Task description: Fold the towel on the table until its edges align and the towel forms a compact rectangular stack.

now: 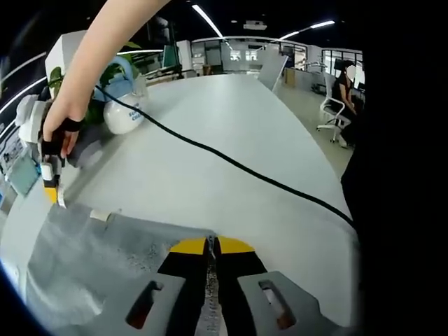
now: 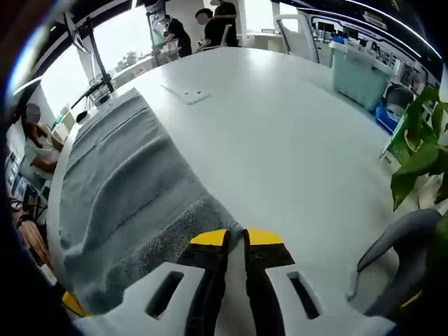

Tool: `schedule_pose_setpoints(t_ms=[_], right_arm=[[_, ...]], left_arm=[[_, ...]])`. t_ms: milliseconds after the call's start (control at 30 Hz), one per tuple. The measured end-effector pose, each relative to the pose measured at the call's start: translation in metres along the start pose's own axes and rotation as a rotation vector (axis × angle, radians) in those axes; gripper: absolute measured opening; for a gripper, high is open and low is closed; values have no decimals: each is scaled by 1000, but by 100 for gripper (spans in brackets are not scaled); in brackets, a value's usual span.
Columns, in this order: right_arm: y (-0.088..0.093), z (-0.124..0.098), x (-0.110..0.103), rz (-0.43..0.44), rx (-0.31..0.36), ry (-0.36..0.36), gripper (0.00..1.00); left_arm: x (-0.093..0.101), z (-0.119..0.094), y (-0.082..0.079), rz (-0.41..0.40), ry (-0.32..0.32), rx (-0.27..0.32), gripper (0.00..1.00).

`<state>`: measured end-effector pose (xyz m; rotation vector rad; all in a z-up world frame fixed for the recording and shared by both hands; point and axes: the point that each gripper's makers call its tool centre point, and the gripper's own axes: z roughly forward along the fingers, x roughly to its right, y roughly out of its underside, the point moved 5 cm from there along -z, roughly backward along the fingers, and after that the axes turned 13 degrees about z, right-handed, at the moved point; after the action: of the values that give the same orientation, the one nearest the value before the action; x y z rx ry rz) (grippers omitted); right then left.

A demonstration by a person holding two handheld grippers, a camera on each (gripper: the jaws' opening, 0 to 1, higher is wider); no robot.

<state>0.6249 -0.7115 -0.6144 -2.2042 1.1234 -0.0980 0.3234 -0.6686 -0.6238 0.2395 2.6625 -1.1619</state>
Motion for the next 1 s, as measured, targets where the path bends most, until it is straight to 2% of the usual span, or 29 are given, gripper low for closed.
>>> schedule_pose_setpoints(t_ms=[133, 233, 300, 367, 500, 600, 767, 867, 900, 933, 1000], right_arm=[[0, 1, 3, 39, 16, -9, 6], [1, 2, -1, 40, 24, -31, 10], [3, 4, -4, 9, 12, -30, 12], [4, 4, 1, -98, -19, 46, 10], [2, 7, -5, -111, -21, 19, 6], [0, 8, -3, -109, -23, 12, 4], [3, 7, -1, -44, 6, 0, 3], [5, 6, -2, -16, 27, -5, 2], [6, 3, -3, 4, 49, -10, 2], [6, 2, -3, 9, 53, -11, 2], [4, -3, -4, 43, 101, -14, 2]], left_arm=[[-1, 0, 1, -19, 10, 4, 3], [-1, 0, 1, -36, 14, 7, 3], [-1, 0, 1, -54, 20, 10, 3], [-1, 0, 1, -81, 27, 13, 3], [0, 0, 1, -80, 37, 18, 3], [0, -1, 1, -92, 49, 18, 3], [2, -3, -2, -102, 63, 14, 3], [1, -8, -14, -195, 71, 71, 3], [-1, -11, -21, -239, 72, 113, 3], [-3, -15, -26, -263, 76, 140, 3], [-9, -21, -34, -285, 70, 176, 3]])
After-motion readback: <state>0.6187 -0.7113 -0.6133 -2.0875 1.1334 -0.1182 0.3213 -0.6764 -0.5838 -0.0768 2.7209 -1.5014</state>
